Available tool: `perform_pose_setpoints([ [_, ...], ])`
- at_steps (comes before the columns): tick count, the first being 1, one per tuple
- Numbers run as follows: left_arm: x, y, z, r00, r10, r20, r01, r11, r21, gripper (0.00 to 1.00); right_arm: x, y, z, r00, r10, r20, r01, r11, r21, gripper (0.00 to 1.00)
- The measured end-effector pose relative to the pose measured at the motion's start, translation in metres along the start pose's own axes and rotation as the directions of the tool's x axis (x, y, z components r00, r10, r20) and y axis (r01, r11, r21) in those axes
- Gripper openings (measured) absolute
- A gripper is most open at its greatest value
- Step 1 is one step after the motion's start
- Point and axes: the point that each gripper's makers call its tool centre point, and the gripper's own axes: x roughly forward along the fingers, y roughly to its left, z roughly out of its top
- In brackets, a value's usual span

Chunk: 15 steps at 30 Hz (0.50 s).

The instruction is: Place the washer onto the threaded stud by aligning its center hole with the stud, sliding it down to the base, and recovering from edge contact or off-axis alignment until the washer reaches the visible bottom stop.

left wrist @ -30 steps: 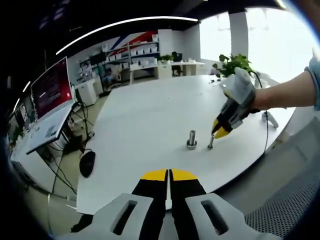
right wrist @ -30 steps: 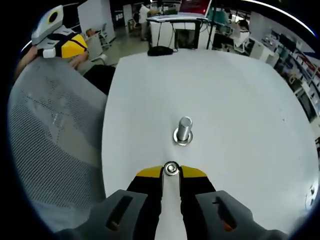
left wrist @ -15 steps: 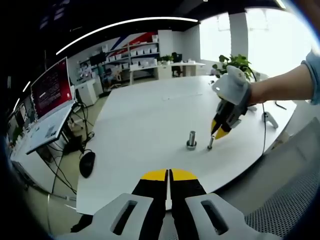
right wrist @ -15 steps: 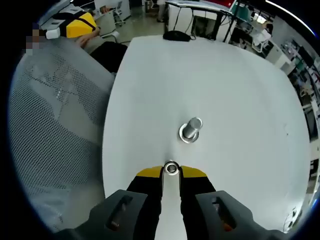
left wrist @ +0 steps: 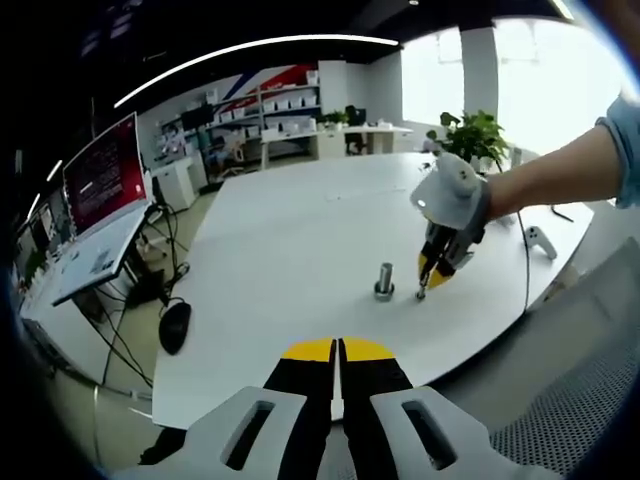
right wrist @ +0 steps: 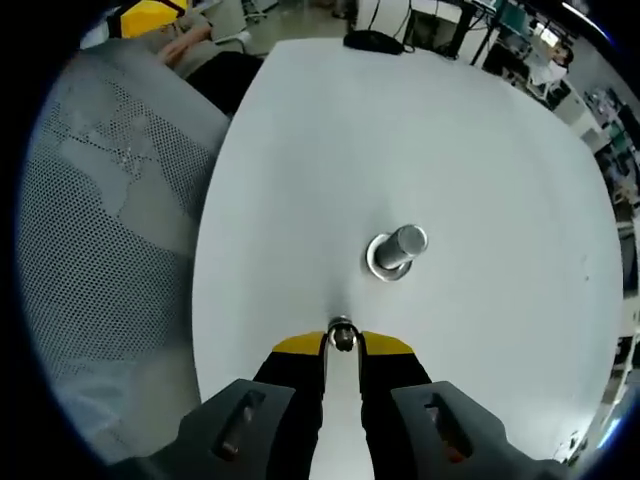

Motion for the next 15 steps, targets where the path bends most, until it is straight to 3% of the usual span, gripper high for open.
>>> perform_pose_setpoints([
  [11, 0.0, 0.002, 0.0, 1.0, 0.004, -0.001, -0.004, 1.0, 0.012, 0.0, 0.022, 0.007, -0.007, 0.999, 0.028, -0.042, -0.03, 0.998, -0.052, 0.14],
  [15, 0.0, 0.003, 0.0, 1.0, 0.003, 0.003, -0.003, 1.0, 0.003, 0.0, 0.02, 0.002, -0.012, 0.999, 0.0, -0.046, -0.001, 1.0, -0.027, 0.29],
])
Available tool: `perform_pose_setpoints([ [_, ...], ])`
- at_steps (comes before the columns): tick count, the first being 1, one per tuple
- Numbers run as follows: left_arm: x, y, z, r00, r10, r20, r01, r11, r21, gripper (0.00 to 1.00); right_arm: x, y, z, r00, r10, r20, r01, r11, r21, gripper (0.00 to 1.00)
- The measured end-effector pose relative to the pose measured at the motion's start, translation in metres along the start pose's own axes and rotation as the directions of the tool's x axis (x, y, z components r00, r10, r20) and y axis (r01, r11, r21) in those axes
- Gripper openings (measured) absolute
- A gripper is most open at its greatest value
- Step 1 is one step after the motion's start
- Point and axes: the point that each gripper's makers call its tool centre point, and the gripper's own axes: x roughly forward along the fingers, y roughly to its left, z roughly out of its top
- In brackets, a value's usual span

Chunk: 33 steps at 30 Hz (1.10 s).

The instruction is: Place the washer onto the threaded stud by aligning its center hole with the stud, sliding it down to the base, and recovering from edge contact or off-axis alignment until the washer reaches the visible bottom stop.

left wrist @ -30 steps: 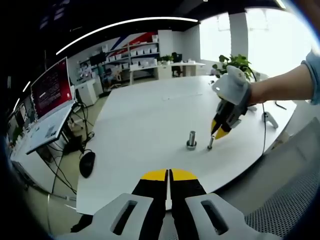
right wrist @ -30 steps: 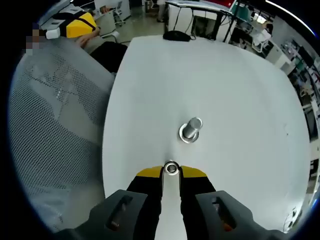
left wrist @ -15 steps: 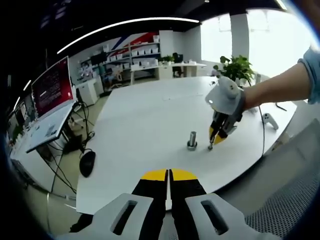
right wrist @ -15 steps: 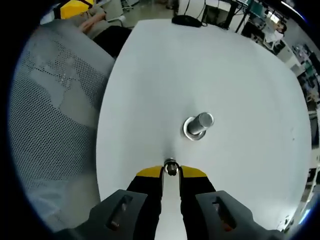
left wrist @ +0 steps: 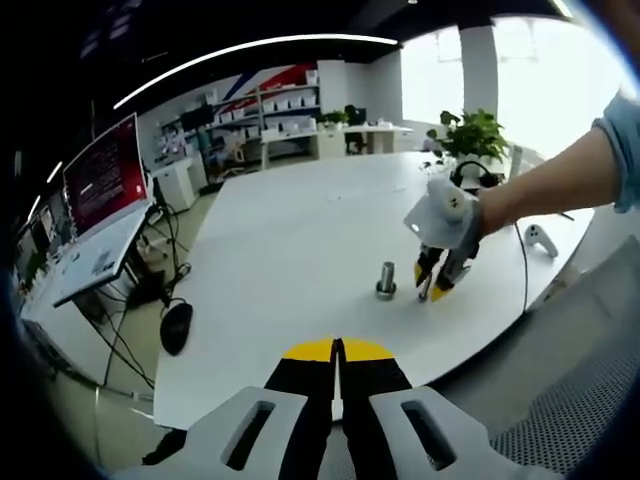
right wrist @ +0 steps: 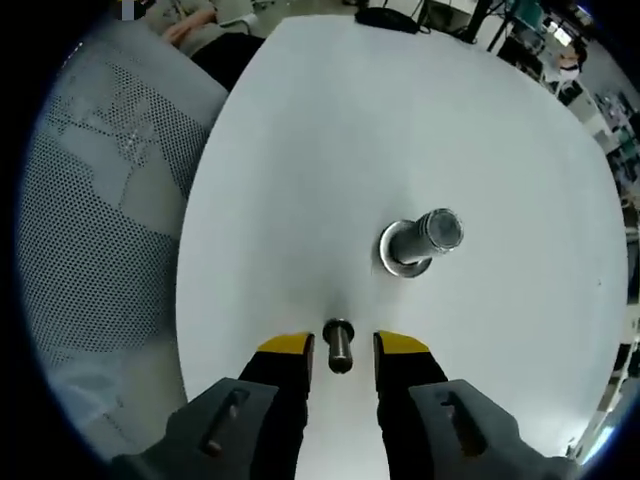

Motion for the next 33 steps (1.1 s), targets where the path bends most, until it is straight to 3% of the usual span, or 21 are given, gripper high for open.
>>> perform_pose_setpoints([
  [8, 0.0, 0.0, 0.001, 1.0, -0.002, 0.005, 0.002, 1.0, -0.003, 0.0, -0.019, -0.004, -0.02, 0.999, -0.025, 0.031, 0.023, 0.997, 0.079, 0.27],
  [11, 0.0, -0.001, 0.001, 1.0, -0.004, 0.006, 0.004, 1.0, -0.002, 0.0, -0.024, -0.006, -0.027, 0.995, -0.026, 0.095, 0.013, 0.992, 0.128, 0.26],
  [16, 0.0, -0.001, 0.001, 1.0, -0.006, 0.002, 0.006, 1.0, 0.008, 0.0, -0.025, -0.011, -0.055, 0.996, -0.019, 0.082, 0.003, 0.983, 0.186, 0.23],
  [24, 0.0, -0.001, 0.0, 1.0, -0.004, 0.0, 0.004, 1.0, 0.008, 0.0, -0.024, -0.021, -0.081, 0.998, -0.034, 0.05, 0.022, 0.974, 0.228, 0.21],
  [27, 0.0, -0.001, 0.0, 1.0, -0.003, -0.001, 0.003, 1.0, 0.006, 0.0, -0.022, -0.025, -0.084, 0.998, -0.029, 0.058, 0.015, 0.973, 0.232, 0.16],
  [33, 0.0, 0.0, -0.001, 1.0, -0.001, -0.004, 0.001, 1.0, 0.004, 0.0, -0.02, -0.032, -0.083, 0.998, -0.035, 0.056, 0.018, 0.962, 0.272, 0.15],
])
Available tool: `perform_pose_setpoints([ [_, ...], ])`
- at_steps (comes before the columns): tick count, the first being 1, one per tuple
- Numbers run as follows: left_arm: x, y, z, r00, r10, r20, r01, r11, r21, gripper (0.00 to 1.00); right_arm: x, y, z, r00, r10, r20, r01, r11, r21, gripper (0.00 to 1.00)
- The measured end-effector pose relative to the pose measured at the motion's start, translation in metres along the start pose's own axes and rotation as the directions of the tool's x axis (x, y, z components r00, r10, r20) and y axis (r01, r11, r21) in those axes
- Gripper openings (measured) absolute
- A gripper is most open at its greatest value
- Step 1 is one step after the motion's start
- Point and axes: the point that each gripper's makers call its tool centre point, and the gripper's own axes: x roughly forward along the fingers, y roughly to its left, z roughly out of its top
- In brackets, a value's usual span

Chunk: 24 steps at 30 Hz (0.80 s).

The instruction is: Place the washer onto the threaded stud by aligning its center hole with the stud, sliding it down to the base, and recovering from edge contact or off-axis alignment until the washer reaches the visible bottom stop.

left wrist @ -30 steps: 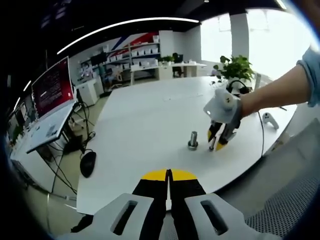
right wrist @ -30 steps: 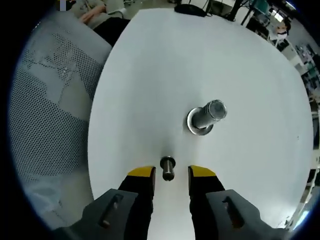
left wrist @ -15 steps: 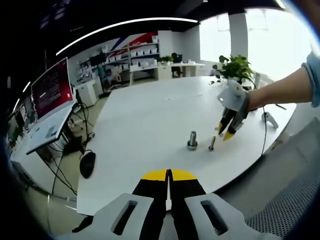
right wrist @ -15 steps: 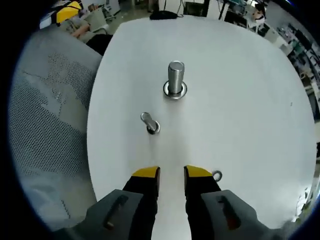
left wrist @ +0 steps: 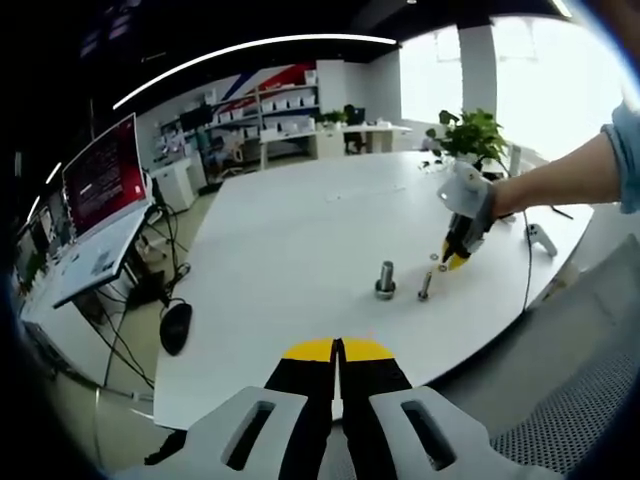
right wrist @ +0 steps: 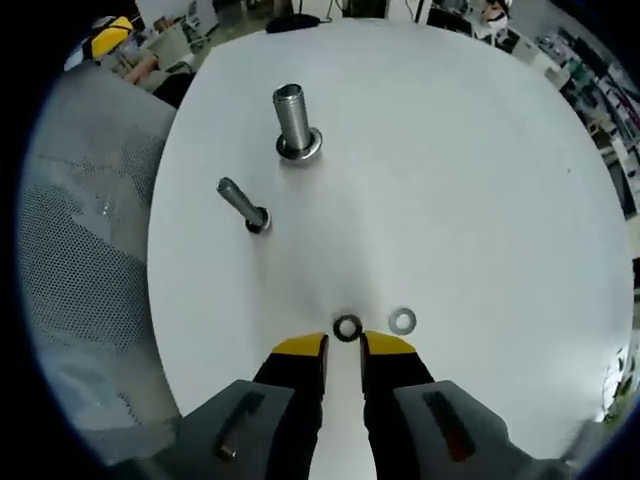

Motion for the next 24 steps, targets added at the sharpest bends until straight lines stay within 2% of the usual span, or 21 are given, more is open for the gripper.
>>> perform_pose_setpoints([
  [6, 0.0, 0.0004, -0.0002, 1.0, 0.002, -0.001, -0.002, 1.0, -0.002, 0.0, 0.0059, -0.0014, -0.0022, 1.0, 0.003, -0.027, -0.003, 1.0, -0.024, 0.15],
  [13, 0.0, 0.0004, -0.0003, 1.0, 0.004, -0.002, -0.004, 1.0, -0.004, 0.0, 0.0068, -0.004, -0.0019, 1.0, 0.014, -0.022, -0.014, 1.0, 0.0, 0.15],
  [15, 0.0, 0.0005, -0.0003, 1.0, 0.005, -0.002, -0.005, 1.0, -0.004, 0.0, 0.0067, -0.0034, -0.0009, 0.999, 0.036, -0.01, -0.036, 0.999, 0.028, 0.17],
  [16, 0.0, 0.0006, -0.0003, 1.0, 0.005, -0.002, -0.005, 1.0, -0.005, 0.0, 0.0068, -0.0024, 0.0004, 0.999, 0.049, 0.005, -0.049, 0.996, 0.076, 0.17],
  [18, 0.0001, 0.0006, -0.0003, 1.0, 0.005, -0.002, -0.005, 1.0, -0.005, 0.0, 0.0063, -0.0046, 0.0008, 0.999, 0.05, 0.011, -0.051, 0.994, 0.096, 0.17],
  [24, 0.0001, 0.0008, -0.0005, 1.0, 0.008, -0.003, -0.008, 1.0, -0.008, 0.0, 0.0067, -0.0014, 0.0013, 1.0, 0.015, -0.009, -0.014, 0.999, 0.052, 0.15],
])
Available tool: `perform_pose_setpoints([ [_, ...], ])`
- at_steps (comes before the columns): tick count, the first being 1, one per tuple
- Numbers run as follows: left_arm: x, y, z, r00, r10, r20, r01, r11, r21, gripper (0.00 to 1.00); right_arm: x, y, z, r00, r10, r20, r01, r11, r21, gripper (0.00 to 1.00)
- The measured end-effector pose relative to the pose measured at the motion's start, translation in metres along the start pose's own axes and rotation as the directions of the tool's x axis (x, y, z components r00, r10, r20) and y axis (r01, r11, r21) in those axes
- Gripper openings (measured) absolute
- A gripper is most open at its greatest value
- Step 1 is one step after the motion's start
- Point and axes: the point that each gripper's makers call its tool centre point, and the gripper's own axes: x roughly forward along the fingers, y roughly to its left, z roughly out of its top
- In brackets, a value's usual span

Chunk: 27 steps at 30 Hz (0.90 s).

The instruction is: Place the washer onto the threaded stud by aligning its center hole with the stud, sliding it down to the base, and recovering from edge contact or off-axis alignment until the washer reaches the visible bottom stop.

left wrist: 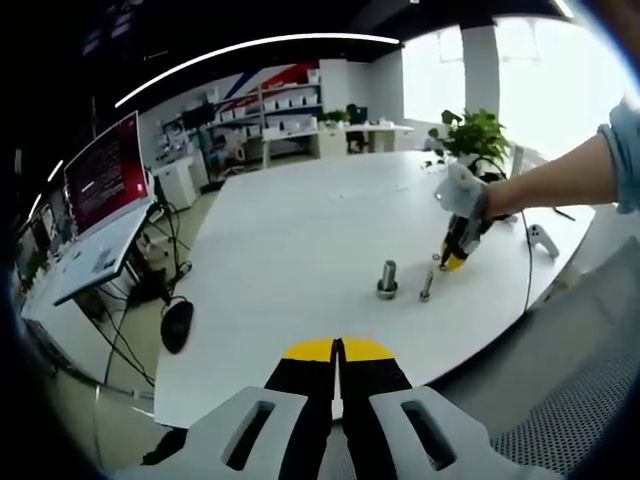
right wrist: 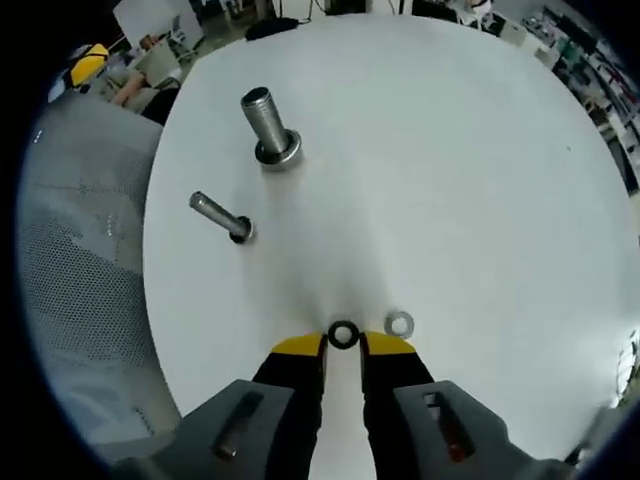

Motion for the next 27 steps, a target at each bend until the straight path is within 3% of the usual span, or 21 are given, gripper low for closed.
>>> perform_pose_setpoints([
  [10, 0.0, 0.0, 0.0, 1.0, 0.002, 0.0, -0.002, 1.0, -0.002, 0.0, -0.006, 0.001, 0.006, 1.0, -0.012, 0.024, 0.012, 1.0, 0.015, 0.13],
  [27, 0.0, 0.0, -0.001, 1.0, 0.003, -0.005, -0.003, 1.0, 0.002, 0.0, -0.033, 0.027, 0.035, 0.993, 0.059, 0.104, -0.059, 0.998, -0.01, 0.13],
])
